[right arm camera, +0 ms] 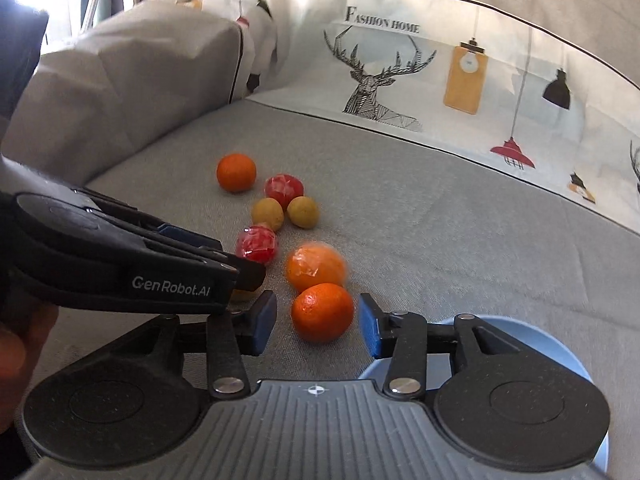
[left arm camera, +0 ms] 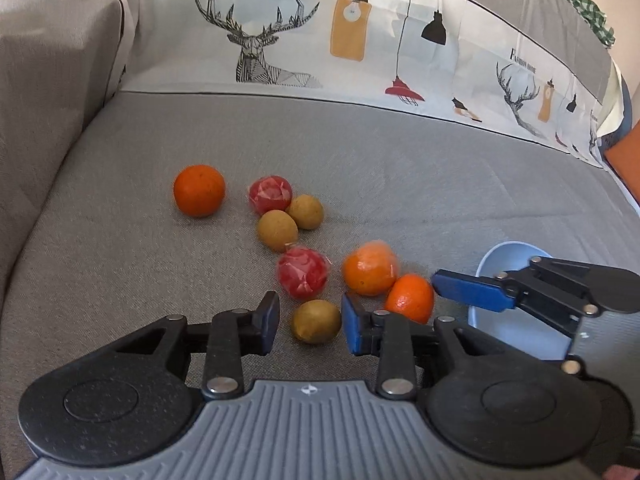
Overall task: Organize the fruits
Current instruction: 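Grasp a small yellow fruit with the left gripper while the right grasps a loose orange, then carry both fruits over the blue plate and open both grippers to drop them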
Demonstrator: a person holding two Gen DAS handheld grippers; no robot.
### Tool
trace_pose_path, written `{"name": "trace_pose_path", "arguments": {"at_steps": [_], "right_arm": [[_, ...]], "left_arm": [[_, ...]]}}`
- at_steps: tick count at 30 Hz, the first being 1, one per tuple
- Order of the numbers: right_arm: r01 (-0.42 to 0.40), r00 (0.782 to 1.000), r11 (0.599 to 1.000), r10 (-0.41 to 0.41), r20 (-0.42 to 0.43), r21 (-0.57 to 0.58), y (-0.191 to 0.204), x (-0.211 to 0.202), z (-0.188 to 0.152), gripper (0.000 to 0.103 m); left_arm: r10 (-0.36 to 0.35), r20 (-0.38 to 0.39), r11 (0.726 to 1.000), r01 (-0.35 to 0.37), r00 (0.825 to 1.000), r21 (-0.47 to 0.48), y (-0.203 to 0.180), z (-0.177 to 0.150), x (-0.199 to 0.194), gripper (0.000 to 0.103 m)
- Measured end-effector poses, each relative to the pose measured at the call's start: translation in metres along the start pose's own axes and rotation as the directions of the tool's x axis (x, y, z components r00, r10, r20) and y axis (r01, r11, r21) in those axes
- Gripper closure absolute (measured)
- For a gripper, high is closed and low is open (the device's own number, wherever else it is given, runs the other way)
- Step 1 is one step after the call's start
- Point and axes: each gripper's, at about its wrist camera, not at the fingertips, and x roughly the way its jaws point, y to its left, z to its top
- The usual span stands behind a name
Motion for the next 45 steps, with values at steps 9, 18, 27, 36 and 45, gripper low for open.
{"name": "trace_pose_path", "arguments": {"at_steps": [9, 18, 27, 36, 45], "right_arm": [[0.022, 0.999, 0.999, -0.023, -0.034, -0.034, 0.004, 0.013, -0.004, 0.066], [0.019, 0.999, 1.000, -0.020, 0.046, 0.012, -0.007, -0.033, -0.004, 0.066], [0.008, 0.984, 0.984, -0.039, 0.172, 0.175, -0.048, -0.128, -0.017, 0.066], [0.086, 0.984, 0.942, -0.130, 0.118, 0.325, -0.093, -0.155, -0.073, 0.066], [0.148, 0.973, 0.911, -0.205, 0.111, 0.384, -0.116, -0.155, -0.095, 0.066]], "left_arm": [[0.018, 0.013, 0.997, -0.019, 1.000, 0.074, -0.013, -0.003, -0.003, 0.072], [0.034, 0.192, 0.995, -0.053, 0.981, 0.089, -0.025, -0.006, -0.050, 0.072], [-0.018, 0.279, 0.993, -0.016, 0.960, 0.119, -0.061, -0.024, -0.100, 0.072], [-0.052, 0.303, 0.981, -0.009, 0.951, 0.196, -0.089, -0.043, -0.117, 0.072], [-0.040, 0.295, 0.963, -0.042, 0.955, 0.266, -0.108, -0.049, -0.107, 0.072]]}}
